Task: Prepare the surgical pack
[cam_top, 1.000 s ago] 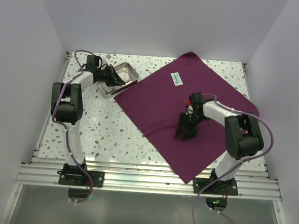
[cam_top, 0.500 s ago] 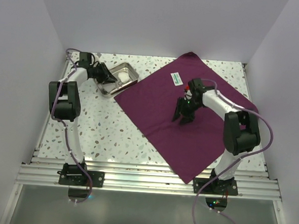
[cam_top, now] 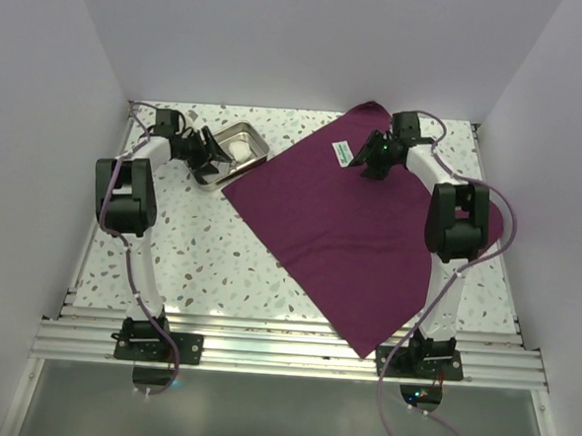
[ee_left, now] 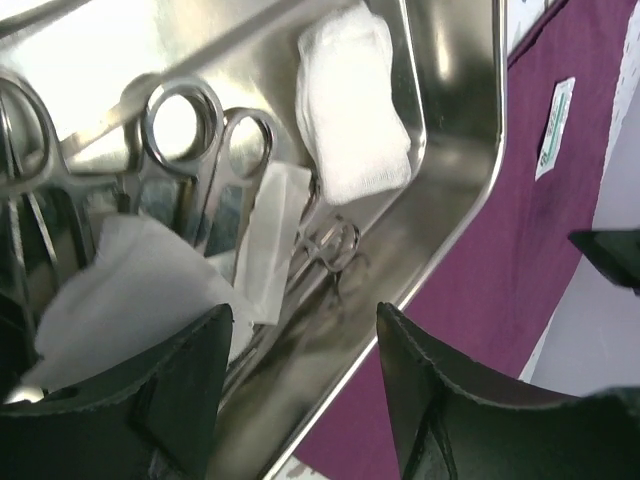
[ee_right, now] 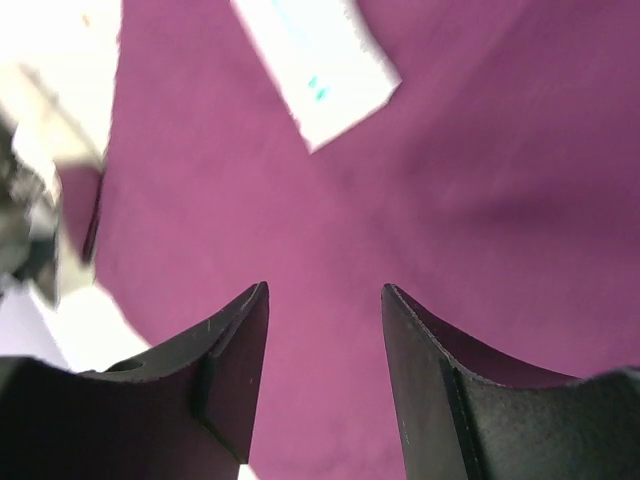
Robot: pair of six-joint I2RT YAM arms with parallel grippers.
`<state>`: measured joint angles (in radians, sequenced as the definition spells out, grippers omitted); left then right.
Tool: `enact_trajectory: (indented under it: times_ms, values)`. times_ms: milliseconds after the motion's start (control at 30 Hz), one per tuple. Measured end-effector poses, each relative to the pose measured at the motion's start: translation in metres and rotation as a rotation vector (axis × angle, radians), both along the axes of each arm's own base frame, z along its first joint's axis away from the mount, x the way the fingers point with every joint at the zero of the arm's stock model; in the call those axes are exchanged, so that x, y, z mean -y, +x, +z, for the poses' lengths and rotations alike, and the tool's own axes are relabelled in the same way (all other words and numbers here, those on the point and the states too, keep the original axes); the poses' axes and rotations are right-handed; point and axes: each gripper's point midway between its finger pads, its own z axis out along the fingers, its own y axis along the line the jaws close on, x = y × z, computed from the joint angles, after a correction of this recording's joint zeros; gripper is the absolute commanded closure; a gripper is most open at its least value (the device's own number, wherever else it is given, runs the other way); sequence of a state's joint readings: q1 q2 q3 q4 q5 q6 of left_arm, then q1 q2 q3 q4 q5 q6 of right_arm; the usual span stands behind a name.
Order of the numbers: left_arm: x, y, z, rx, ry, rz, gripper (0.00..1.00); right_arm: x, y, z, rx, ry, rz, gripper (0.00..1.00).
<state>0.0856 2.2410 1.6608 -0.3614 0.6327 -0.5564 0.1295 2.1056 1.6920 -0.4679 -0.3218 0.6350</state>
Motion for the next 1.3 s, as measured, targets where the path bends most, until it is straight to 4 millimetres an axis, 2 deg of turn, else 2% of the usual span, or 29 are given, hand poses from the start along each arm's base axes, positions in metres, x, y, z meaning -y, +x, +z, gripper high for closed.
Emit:
enact_trajectory:
  times_ms: [33, 133, 300, 467, 733, 867, 1300]
  values:
    - [0.001, -0.006, 0.002, -0.003, -0.001, -0.002, 0.37, 0.007, 0.009, -0.018, -0.02, -0.004, -0.014, 0.47]
    - [0.005, -0.02, 0.013, 0.002, -0.009, -0.01, 0.38, 0.013, 0.026, -0.038, -0.025, 0.003, -0.025, 0.48]
    - [0.018, -0.034, 0.041, 0.058, -0.03, -0.044, 0.37, 0.013, 0.046, -0.055, -0.011, 0.041, -0.025, 0.48]
    - [0.044, -0.039, 0.057, 0.114, -0.05, -0.104, 0.36, 0.009, 0.053, -0.056, -0.001, 0.077, -0.035, 0.49]
    - [0.102, -0.047, 0.069, 0.146, -0.103, -0.203, 0.37, 0.001, 0.065, -0.057, -0.01, 0.155, -0.093, 0.51]
    - [0.12, -0.051, 0.07, 0.147, -0.122, -0.234, 0.37, 0.003, 0.066, -0.058, -0.032, 0.181, -0.141, 0.52]
    - [0.123, -0.052, 0.068, 0.14, -0.134, -0.24, 0.37, 0.0, 0.085, -0.058, -0.007, 0.354, -0.247, 0.55]
